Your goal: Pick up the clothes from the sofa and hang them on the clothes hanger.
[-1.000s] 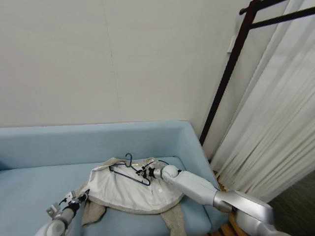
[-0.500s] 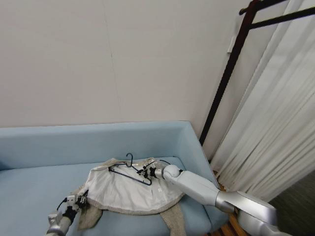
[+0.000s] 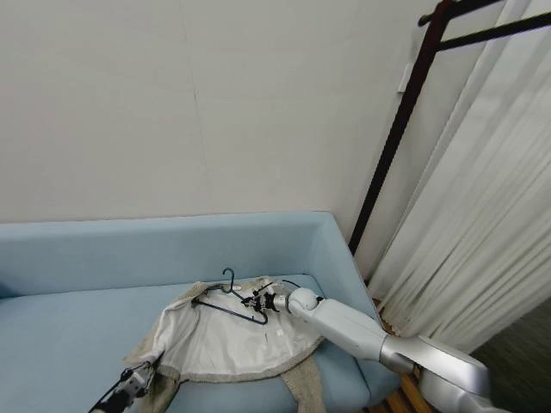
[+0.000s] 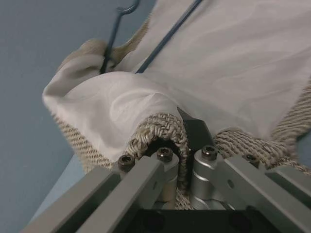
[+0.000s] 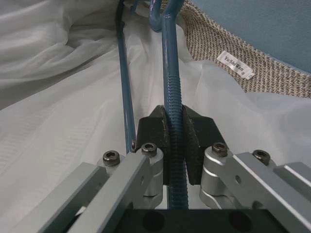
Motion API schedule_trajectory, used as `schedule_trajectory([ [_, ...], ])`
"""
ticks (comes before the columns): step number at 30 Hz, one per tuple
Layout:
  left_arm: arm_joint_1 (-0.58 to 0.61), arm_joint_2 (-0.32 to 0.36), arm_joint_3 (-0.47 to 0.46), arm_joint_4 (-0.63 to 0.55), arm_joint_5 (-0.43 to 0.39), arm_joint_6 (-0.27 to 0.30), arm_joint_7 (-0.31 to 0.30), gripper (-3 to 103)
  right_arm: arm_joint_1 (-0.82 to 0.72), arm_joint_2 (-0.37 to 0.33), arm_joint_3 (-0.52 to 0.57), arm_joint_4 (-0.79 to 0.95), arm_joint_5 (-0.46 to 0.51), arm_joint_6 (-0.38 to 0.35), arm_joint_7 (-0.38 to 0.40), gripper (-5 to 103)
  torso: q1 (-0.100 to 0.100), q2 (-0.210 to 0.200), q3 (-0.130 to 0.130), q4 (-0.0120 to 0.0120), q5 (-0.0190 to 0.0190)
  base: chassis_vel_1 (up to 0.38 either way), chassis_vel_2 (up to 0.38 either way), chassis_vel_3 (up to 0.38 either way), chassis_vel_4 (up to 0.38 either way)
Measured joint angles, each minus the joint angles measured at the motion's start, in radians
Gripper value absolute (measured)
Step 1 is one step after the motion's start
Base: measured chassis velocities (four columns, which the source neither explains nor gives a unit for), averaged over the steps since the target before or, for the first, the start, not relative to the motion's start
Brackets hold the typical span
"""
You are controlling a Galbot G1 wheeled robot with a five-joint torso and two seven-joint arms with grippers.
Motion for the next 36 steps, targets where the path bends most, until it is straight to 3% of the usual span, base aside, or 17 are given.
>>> schedule_trajectory([
  [3,0.005,-0.003,0.004,-0.016,0.056,-0.024,0.022,1,0.0,0.0,0.001,0.001,0.0,-0.002,-0.003,8,0.0,0.0,0.0,0.0,-0.0001,0.0,0.0,0.0,0.0],
  [7,0.014,0.008,0.008,-0.027,0.198,-0.096,0.077,1,0.003,0.009,-0.002,-0.004,0.0,-0.004,-0.014,8,0.0,0.0,0.0,-0.0001,-0.0003,0.0,0.0,0.0,0.0],
  [11,0.018,0.025,-0.003,-0.027,0.227,-0.109,0.084,1,0.004,0.026,-0.006,-0.015,-0.004,-0.004,-0.017,8,0.0,0.0,0.0,0.0,-0.0003,0.0,0.0,0.0,0.0],
  [14,0.017,0.032,-0.009,-0.017,0.225,-0.105,0.051,-1,0.006,0.037,-0.008,-0.024,-0.007,-0.004,-0.02,8,0.0,0.0,0.0,0.0,-0.0002,0.0,0.0,0.0,0.0],
  [16,0.013,0.037,-0.015,0.014,0.148,-0.087,-0.015,9,0.008,0.049,-0.008,-0.034,-0.01,-0.003,-0.023,8,0.0,0.0,0.0,0.0004,-0.0002,0.0,0.0,0.0,0.0],
  [18,0.022,0.031,-0.027,0.027,0.048,-0.061,-0.034,19,0.008,0.049,-0.007,-0.032,-0.011,-0.003,-0.023,8,0.0,0.0,0.0,0.0,-0.0003,0.0,0.0,0.0,0.0],
  [19,0.022,0.031,-0.027,0.027,0.048,-0.061,-0.034,19,0.008,0.049,-0.007,-0.032,-0.011,-0.003,-0.023,8,0.0,0.0,0.0,0.0,-0.0003,0.0,0.0,0.0,0.0],
  [23,0.101,-0.011,-0.044,0.009,-0.218,0.007,-0.044,36,-0.007,0.029,0.009,-0.002,-0.013,-0.002,-0.021,8,0.0,0.0,0.0,0.0003,-0.0001,0.0,0.0,0.0,0.0],
  [24,0.101,-0.011,-0.044,0.009,-0.218,0.007,-0.044,36,-0.007,0.029,0.009,-0.002,-0.013,-0.002,-0.021,8,0.0,0.0,0.0,0.0003,-0.0001,0.0,0.0,0.0,0.0],
  [27,0.153,-0.058,-0.074,0.009,-0.351,0.018,-0.045,52,-0.02,0.011,0.021,0.019,-0.015,-0.001,-0.019,8,0.0,0.0,0.0,0.0001,0.0001,0.0,0.0,0.0,0.0],
  [28,0.153,-0.058,-0.074,0.009,-0.351,0.018,-0.045,52,-0.02,0.011,0.021,0.019,-0.015,-0.001,-0.019,8,0.0,0.0,0.0,0.0001,0.0001,0.0,0.0,0.0,0.0],
  [31,0.196,-0.091,-0.08,0.028,-0.46,0.026,-0.049,68,-0.027,-0.002,0.029,0.032,-0.015,0.0,-0.018,8,0.0,0.0,0.0,0.0001,-0.0002,0.0,0.0,0.0,0.0],
  [34,0.217,-0.104,-0.075,0.033,-0.515,0.034,-0.05,74,-0.03,-0.006,0.034,0.036,-0.017,0.001,-0.018,8,0.0,0.0,0.0,0.0002,-0.0001,0.0,0.0,0.0,0.0],
  [36,0.227,-0.12,-0.073,0.033,-0.587,0.047,-0.05,85,-0.035,-0.009,0.039,0.043,-0.018,0.001,-0.016,8,0.0,0.0,0.0,0.0002,-0.0001,0.0,0.0,0.0,0.0],
])
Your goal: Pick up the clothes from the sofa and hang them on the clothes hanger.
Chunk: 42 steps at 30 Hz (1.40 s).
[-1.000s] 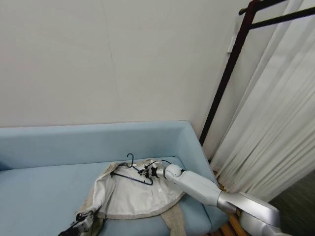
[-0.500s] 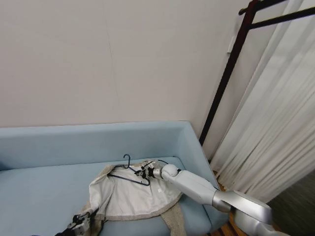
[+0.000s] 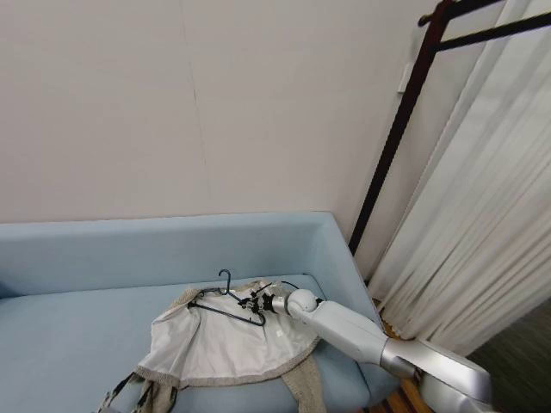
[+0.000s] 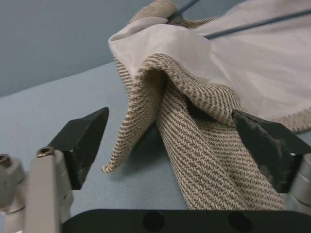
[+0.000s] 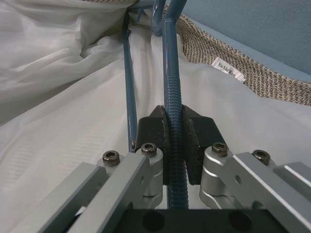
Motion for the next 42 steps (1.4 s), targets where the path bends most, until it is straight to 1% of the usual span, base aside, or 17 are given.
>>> schedule_trajectory([
  [2,0.002,-0.014,0.003,-0.006,-0.079,0.029,-0.007,89,-0.005,-0.003,0.002,0.005,-0.002,0.0,0.002,8,0.0,0.0,0.0,0.0,0.0,0.0,0.0,0.0,0.0],
  [3,0.002,-0.014,0.003,-0.006,-0.079,0.029,-0.007,89,-0.005,-0.003,0.002,0.005,-0.002,0.0,0.002,8,0.0,0.0,0.0,0.0,0.0,0.0,0.0,0.0,0.0],
  [5,-0.005,-0.032,0.003,-0.015,-0.12,0.073,-0.047,98,-0.011,-0.008,0.003,0.01,-0.008,0.001,0.002,8,0.0,0.0,0.0,-0.0002,0.0002,0.0,0.0,0.0,0.0],
  [9,-0.047,-0.034,-0.028,0.023,-0.04,0.083,-0.057,100,-0.018,-0.013,0.006,0.017,-0.01,0.001,0.004,8,0.0,0.0,0.0,-0.0002,0.0,0.0,0.0,0.0,0.0],
  [11,-0.074,-0.02,-0.036,0.047,-0.021,0.097,-0.057,100,-0.023,-0.015,0.01,0.02,-0.011,0.001,0.004,8,0.0,0.0,0.0,0.0,-0.0001,0.0,0.0,0.0,0.0],
  [12,-0.123,0.004,-0.042,0.078,0.031,0.117,-0.056,100,-0.029,-0.022,0.016,0.029,-0.011,0.001,0.005,8,0.0,0.0,0.0,-0.0001,-0.0001,0.0,0.0,0.0,0.0],
  [14,-0.165,0.027,-0.037,0.093,0.074,0.143,-0.053,100,-0.036,-0.028,0.022,0.033,-0.011,0.001,0.005,8,0.0,0.0,0.0,-0.0002,0.0,0.0,0.0,0.0,0.0],
  [19,-0.21,0.058,-0.004,0.097,0.124,0.208,-0.033,100,-0.05,-0.04,0.032,0.04,-0.011,0.002,0.001,8,0.0,0.0,0.0,-0.0003,0.0,0.0,0.0,0.0,0.0],
  [26,-0.241,0.079,0.033,0.117,0.182,0.251,-0.028,100,-0.065,-0.061,0.048,0.043,-0.01,0.008,-0.01,8,0.0,0.0,0.0,0.0,0.0,0.0,0.0,0.0,0.0],
  [27,-0.245,0.081,0.035,0.12,0.185,0.256,-0.028,103,-0.067,-0.064,0.051,0.041,-0.01,0.01,-0.012,8,0.0,0.0,0.0,0.0001,-0.0001,0.0,0.0,0.0,0.0],
  [29,-0.256,0.085,0.039,0.129,0.195,0.259,-0.03,101,-0.069,-0.07,0.055,0.036,-0.01,0.013,-0.017,8,0.0,0.0,0.0,0.0,0.0,0.0,0.0,0.0,0.0],
  [31,-0.267,0.093,0.046,0.134,0.202,0.259,-0.031,90,-0.071,-0.076,0.057,0.034,-0.01,0.014,-0.02,8,0.0,0.0,0.0,-0.0002,0.0,0.0,0.0,0.0,0.0],
  [34,-0.272,0.097,0.051,0.135,0.203,0.259,-0.031,85,-0.071,-0.077,0.058,0.033,-0.01,0.015,-0.022,8,0.0,0.0,0.0,-0.0002,0.0,0.0,0.0,0.0,0.0],
  [36,-0.282,0.102,0.058,0.139,0.204,0.262,-0.03,74,-0.072,-0.077,0.058,0.033,-0.01,0.015,-0.022,8,0.0,0.0,0.0,-0.0002,0.0,0.0,0.0,0.0,0.0],
  [37,-0.282,0.102,0.058,0.139,0.204,0.262,-0.03,74,-0.072,-0.077,0.058,0.033,-0.01,0.015,-0.022,8,0.0,0.0,0.0,-0.0002,0.0,0.0,0.0,0.0,0.0],
  [41,-0.286,0.103,0.062,0.145,0.204,0.265,-0.028,53,-0.066,-0.072,0.053,0.034,-0.01,0.015,-0.021,8,0.0,0.0,0.0,-0.0001,-0.0001,0.0,0.0,0.0,0.0],
  [42,-0.286,0.103,0.062,0.145,0.204,0.265,-0.028,53,-0.066,-0.072,0.053,0.034,-0.01,0.015,-0.021,8,0.0,0.0,0.0,-0.0001,-0.0001,0.0,0.0,0.0,0.0],
])
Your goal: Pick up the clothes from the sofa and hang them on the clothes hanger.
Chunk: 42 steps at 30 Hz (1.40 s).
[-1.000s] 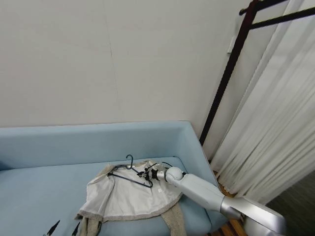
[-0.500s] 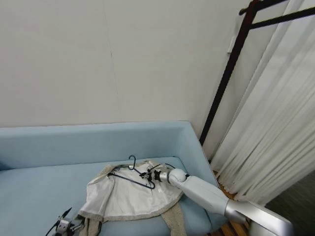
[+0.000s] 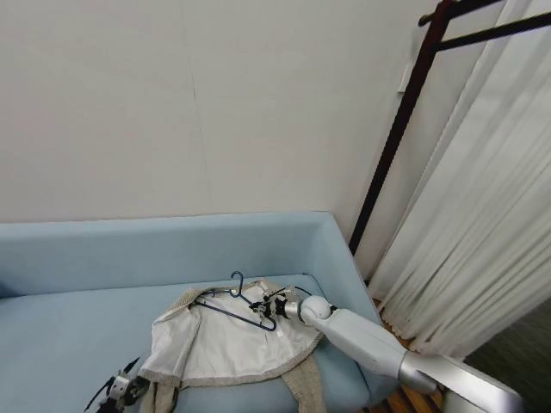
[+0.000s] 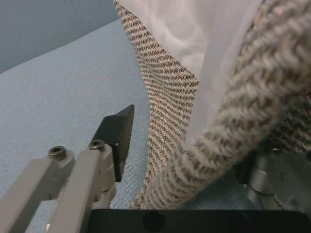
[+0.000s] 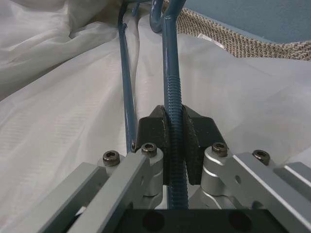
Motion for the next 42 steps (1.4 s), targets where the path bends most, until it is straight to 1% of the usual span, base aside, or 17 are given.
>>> schedule_trajectory([
  [1,0.001,0.0,0.0,0.0,0.0,0.0,0.0,53,0.003,0.001,-0.001,0.0,0.0,0.0,0.0,8,0.0,0.0,0.0,0.0,0.0,0.0,0.0,0.0,0.0],
  [5,0.008,0.001,-0.011,-0.001,-0.007,0.006,-0.001,31,0.015,0.003,-0.005,-0.003,0.001,-0.001,0.002,8,0.0,0.0,0.0,0.0001,0.0,0.0,0.0,0.0,0.0],
  [7,0.009,0.002,-0.014,-0.001,-0.009,0.006,-0.001,31,0.017,0.003,-0.006,-0.004,0.002,-0.001,0.002,8,0.0,0.0,0.0,0.0001,0.0,0.0,0.0,0.0,0.0],
  [9,0.012,0.005,-0.019,-0.002,-0.014,0.006,-0.001,20,0.018,0.002,-0.006,-0.003,0.002,-0.001,0.002,8,0.0,0.0,0.0,0.0,0.0,0.0,0.0,0.0,0.0],
  [10,0.012,0.006,-0.02,-0.002,-0.015,0.006,0.0,20,0.018,0.002,-0.006,-0.003,0.002,-0.001,0.002,8,0.0,0.0,0.0,0.0001,0.0,0.0,0.0,0.0,0.0],
  [11,0.013,0.008,-0.023,-0.004,-0.018,0.005,0.0,10,0.017,0.0,-0.006,0.0,0.002,-0.001,0.003,8,0.0,0.0,0.0,0.0001,0.0,0.0,0.0,0.0,0.0],
  [12,0.013,0.009,-0.024,-0.006,-0.019,0.004,0.001,4,0.015,-0.001,-0.006,0.003,0.002,-0.001,0.004,8,0.0,0.0,0.0,0.0,0.0,0.0,0.0,0.0,0.0],
  [16,0.013,0.012,-0.026,-0.014,-0.012,-0.006,0.001,2,0.011,-0.008,-0.005,0.01,0.002,-0.001,0.005,8,0.0,0.0,0.0,0.0001,-0.0001,0.0,0.0,0.0,0.0],
  [22,0.018,0.026,-0.051,-0.074,0.054,-0.058,0.0,2,-0.004,-0.028,0.007,0.032,0.002,-0.003,0.009,8,0.0,0.0,0.0,-0.0001,0.0,0.0,0.0,0.0,0.0],
  [26,0.025,0.046,-0.078,-0.128,0.151,-0.136,0.001,2,-0.018,-0.042,0.017,0.051,0.002,-0.006,0.016,8,0.0,0.0,0.0,-0.0001,0.0,0.0,0.0,0.0,0.0],
  [27,0.034,0.063,-0.086,-0.172,0.208,-0.179,0.005,2,-0.023,-0.05,0.021,0.062,0.002,-0.008,0.019,8,0.0,0.0,0.0,0.0,0.0,0.0,0.0,0.0,0.0],
  [28,0.034,0.063,-0.086,-0.172,0.208,-0.179,0.005,2,-0.023,-0.05,0.021,0.062,0.002,-0.008,0.019,8,0.0,0.0,0.0,0.0,0.0,0.0,0.0,0.0,0.0],
  [32,0.057,0.116,-0.083,-0.273,0.304,-0.258,0.012,2,-0.03,-0.062,0.027,0.076,0.002,-0.01,0.021,8,0.0,0.0,0.0,0.0,0.0002,0.0,0.0,0.0,0.0],
  [34,0.059,0.122,-0.08,-0.283,0.312,-0.264,0.014,2,-0.031,-0.062,0.027,0.077,0.002,-0.011,0.022,8,0.0,0.0,0.0,0.0,0.0001,0.0,0.0,0.0,0.0],
  [38,0.069,0.205,-0.026,-0.358,0.378,-0.28,0.051,2,-0.034,-0.07,0.026,0.091,0.002,-0.015,0.028,8,0.0,0.0,0.0,-0.0001,0.0002,0.0,0.0,0.0,0.0],
  [40,0.067,0.218,-0.014,-0.359,0.39,-0.282,0.059,2,-0.034,-0.07,0.025,0.092,0.002,-0.015,0.029,8,0.0,0.0,0.0,-0.0001,0.0002,0.0,0.0,0.0,0.0],
  [42,0.061,0.243,0.012,-0.353,0.414,-0.29,0.091,2,-0.034,-0.07,0.023,0.095,0.002,-0.017,0.031,8,0.0,0.0,0.0,-0.0002,0.0,0.0,0.0,0.0,0.0],
])
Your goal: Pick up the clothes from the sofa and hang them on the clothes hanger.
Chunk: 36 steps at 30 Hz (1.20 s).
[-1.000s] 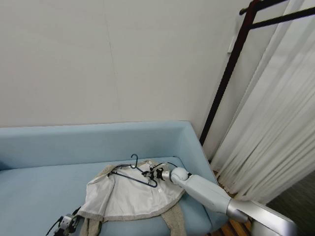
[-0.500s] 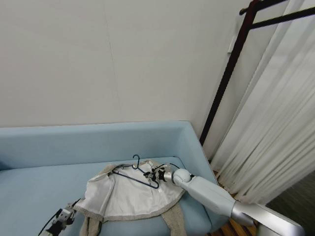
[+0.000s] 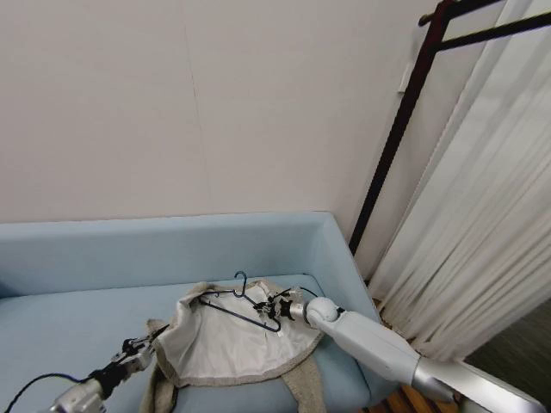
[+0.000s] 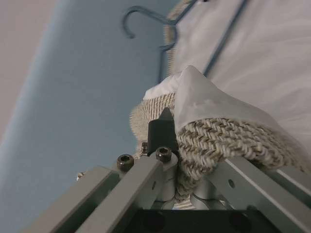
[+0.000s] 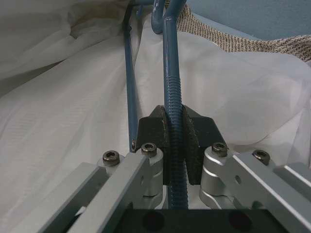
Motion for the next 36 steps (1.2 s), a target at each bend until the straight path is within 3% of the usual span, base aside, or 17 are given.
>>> schedule_trajectory([
  [2,-0.003,0.018,0.026,0.022,0.027,-0.017,0.037,2,0.002,0.001,-0.003,0.002,0.0,-0.001,0.002,8,0.0,0.0,0.0,0.0,0.0,0.0,0.0,0.0,0.0],
  [5,-0.001,0.018,0.036,0.035,0.038,-0.024,0.044,2,0.005,0.002,-0.004,0.003,0.001,-0.001,0.003,8,0.0,0.0,0.0,0.0002,-0.0002,0.0,0.0,0.0,0.0],
  [7,0.007,0.011,0.045,0.048,0.044,-0.038,0.02,-1,0.011,0.003,-0.012,0.004,0.001,-0.002,0.003,8,0.0,0.0,0.0,0.0004,-0.0001,0.0,0.0,0.0,0.0],
  [11,0.02,-0.01,0.058,0.058,0.036,-0.074,-0.035,7,0.041,0.008,-0.042,-0.004,0.005,-0.001,-0.001,8,0.0,0.0,0.0,0.0001,-0.0001,0.0,0.0,0.0,0.0],
  [13,0.027,-0.025,0.058,0.053,0.024,-0.09,-0.048,18,0.073,0.018,-0.07,-0.017,0.013,-0.001,-0.008,8,0.0,0.0,0.0,0.0002,0.0,0.0,0.0,0.0,0.0],
  [16,0.037,-0.037,0.055,0.04,0.013,-0.092,-0.062,23,0.113,0.032,-0.105,-0.037,0.021,-0.001,-0.021,8,0.0,0.0,0.0,0.0004,-0.0001,0.0,0.0,0.0,0.0],
  [19,0.043,-0.049,0.044,0.03,-0.013,-0.089,-0.086,40,0.159,0.053,-0.148,-0.074,0.035,0.001,-0.046,8,0.0,0.0,0.0,0.0004,-0.0001,0.0,0.0,0.0,0.0],
  [20,0.045,-0.062,0.034,0.028,-0.056,-0.064,-0.115,45,0.19,0.073,-0.18,-0.108,0.045,0.004,-0.064,8,0.0,0.0,0.0,0.0003,0.0,0.0,0.0,0.0,0.0],
  [22,0.045,-0.066,0.032,0.029,-0.073,-0.055,-0.126,45,0.199,0.081,-0.19,-0.121,0.048,0.005,-0.072,8,0.0,0.0,0.0,0.0004,0.0,0.0,0.0,0.0,0.0],
  [25,0.041,-0.094,0.021,0.04,-0.179,0.001,-0.196,62,0.231,0.137,-0.22,-0.209,0.045,0.009,-0.107,8,0.0,0.0,0.0,0.0003,-0.0001,0.0,0.0,0.0,0.0],
  [28,0.037,-0.106,0.013,0.044,-0.2,0.011,-0.21,68,0.239,0.164,-0.224,-0.252,0.035,0.013,-0.117,8,0.0,0.0,0.0,0.0002,-0.0003,0.0,0.0,0.0,0.0],
  [34,0.031,-0.14,-0.005,0.043,-0.223,0.018,-0.219,94,0.262,0.279,-0.237,-0.409,-0.024,0.038,-0.151,8,0.0,0.0,0.0,0.0001,0.0,0.0,0.0,0.0,0.0],
  [36,0.031,-0.144,-0.005,0.041,-0.224,0.018,-0.22,98,0.266,0.302,-0.239,-0.437,-0.041,0.046,-0.157,8,0.0,0.0,0.0,0.0002,-0.0001,0.0,0.0,0.0,0.0],
])
